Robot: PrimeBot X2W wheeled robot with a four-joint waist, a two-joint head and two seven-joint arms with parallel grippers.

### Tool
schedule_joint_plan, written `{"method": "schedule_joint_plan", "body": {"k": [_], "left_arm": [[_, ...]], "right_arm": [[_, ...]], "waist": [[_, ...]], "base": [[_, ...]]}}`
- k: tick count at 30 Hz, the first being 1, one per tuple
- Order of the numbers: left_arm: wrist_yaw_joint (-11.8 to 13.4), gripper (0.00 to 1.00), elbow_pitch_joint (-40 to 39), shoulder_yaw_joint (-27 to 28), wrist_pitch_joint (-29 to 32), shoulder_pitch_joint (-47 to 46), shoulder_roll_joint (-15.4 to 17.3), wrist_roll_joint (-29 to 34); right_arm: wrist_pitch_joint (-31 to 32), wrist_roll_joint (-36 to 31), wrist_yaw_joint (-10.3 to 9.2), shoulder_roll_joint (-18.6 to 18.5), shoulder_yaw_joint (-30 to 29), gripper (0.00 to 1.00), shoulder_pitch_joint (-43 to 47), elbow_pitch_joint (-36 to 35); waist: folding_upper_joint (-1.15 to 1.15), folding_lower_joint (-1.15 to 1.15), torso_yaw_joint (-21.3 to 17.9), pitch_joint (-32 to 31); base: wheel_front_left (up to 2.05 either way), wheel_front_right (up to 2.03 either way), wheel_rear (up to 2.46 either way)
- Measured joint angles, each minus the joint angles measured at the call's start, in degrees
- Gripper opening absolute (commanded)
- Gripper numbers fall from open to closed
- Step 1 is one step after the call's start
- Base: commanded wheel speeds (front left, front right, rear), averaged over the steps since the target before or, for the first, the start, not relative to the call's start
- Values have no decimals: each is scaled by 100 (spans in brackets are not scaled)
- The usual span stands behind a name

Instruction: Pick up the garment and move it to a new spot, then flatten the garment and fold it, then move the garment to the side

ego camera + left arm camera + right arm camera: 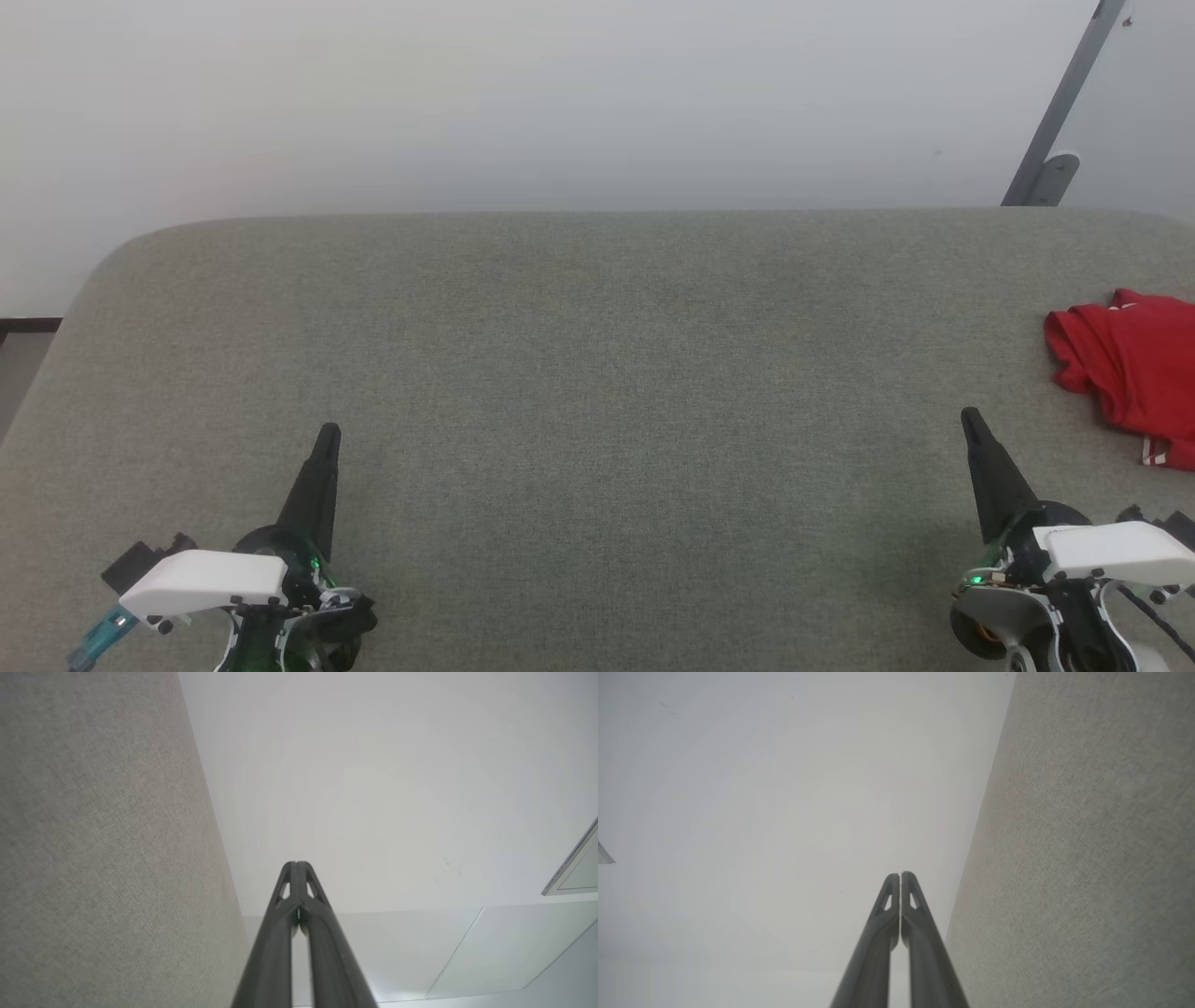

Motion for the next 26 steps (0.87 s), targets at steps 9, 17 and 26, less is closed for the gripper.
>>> {"method": "schedule_joint_plan", "body": {"k": [9, 17, 26], "left_arm": [[-2, 0, 0, 0, 0, 0, 0, 0], [-2, 0, 0, 0, 0, 0, 0, 0], [-2, 0, 0, 0, 0, 0, 0, 0]], "right_arm": [[0, 0, 0, 0, 0, 0, 0, 0], [1, 0, 0, 0, -1, 0, -1, 0], [1, 0, 0, 0, 0, 0, -1, 0]], "waist": [[0, 0, 0, 0], [0, 0, 0, 0], [0, 0, 0, 0]], "base": [[0, 0, 0], [0, 0, 0], [0, 0, 0]]}}
